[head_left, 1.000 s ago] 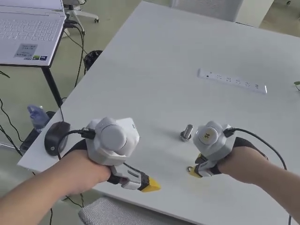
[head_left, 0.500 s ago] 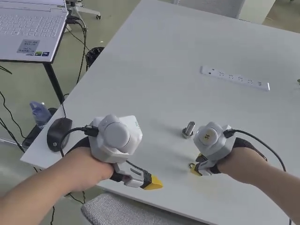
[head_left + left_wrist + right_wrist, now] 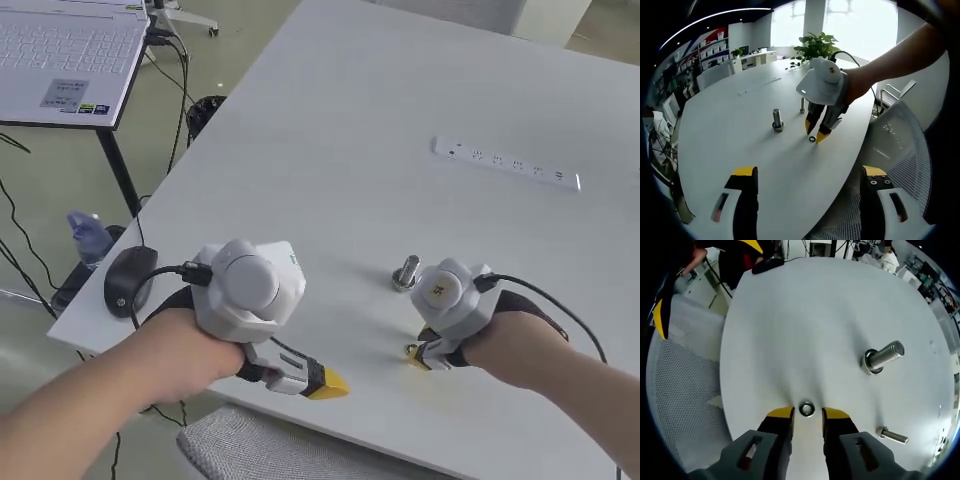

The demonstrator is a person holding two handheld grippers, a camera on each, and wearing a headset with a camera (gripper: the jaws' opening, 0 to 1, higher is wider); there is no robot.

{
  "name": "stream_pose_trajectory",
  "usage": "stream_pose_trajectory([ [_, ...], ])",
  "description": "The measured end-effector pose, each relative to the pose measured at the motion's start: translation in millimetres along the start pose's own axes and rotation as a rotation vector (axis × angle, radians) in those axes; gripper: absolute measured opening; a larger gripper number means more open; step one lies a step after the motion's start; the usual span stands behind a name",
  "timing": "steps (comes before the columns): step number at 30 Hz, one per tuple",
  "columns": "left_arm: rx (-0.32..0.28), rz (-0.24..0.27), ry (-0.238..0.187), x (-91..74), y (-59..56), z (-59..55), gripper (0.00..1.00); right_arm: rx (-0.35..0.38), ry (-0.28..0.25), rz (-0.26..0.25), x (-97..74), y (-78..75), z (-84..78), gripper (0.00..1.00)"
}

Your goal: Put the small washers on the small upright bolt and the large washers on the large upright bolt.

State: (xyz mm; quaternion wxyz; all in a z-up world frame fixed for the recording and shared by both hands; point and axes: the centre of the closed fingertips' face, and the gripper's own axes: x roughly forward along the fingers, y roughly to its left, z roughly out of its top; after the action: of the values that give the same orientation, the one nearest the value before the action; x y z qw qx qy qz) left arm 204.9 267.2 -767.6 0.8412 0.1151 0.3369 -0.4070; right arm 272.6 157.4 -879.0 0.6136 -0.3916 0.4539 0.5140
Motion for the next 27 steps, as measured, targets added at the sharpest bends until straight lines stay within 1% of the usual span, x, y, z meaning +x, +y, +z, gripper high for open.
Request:
stream_pose_trajectory([
  [4,0.001,0.000,-0.004,0.3,-0.9,0.6,0.83,0.005,0.004,0.000,0.0,-0.3,-0.3,0.22],
  [8,0.000,-0.001,-0.003,1.0,-1.4,0.7,0.83,0.004,0.011,-0.004,-0.2,-0.6,-0.7,0.18],
  [13,0.004,-0.003,-0.001,1.5,-2.1,0.5,0.83,0.007,0.007,-0.009,-0.5,-0.8,-0.8,0.15],
  [19,0.001,0.004,-0.002,0.8,-0.6,0.2,0.83,0.010,0.017,-0.009,-0.4,-0.7,-0.8,0.14],
  [21,0.000,0.004,-0.003,0.6,-1.0,0.2,0.83,-0.005,0.026,-0.011,-0.4,-1.3,-1.0,0.13],
  [25,0.001,0.004,-0.002,0.6,-2.3,-0.5,0.83,0.013,0.047,-0.006,0.1,-1.9,0.2,0.13],
  [27,0.002,0.005,-0.001,0.3,-2.7,-0.7,0.83,0.002,0.062,-0.005,0.3,-1.3,0.1,0.13],
])
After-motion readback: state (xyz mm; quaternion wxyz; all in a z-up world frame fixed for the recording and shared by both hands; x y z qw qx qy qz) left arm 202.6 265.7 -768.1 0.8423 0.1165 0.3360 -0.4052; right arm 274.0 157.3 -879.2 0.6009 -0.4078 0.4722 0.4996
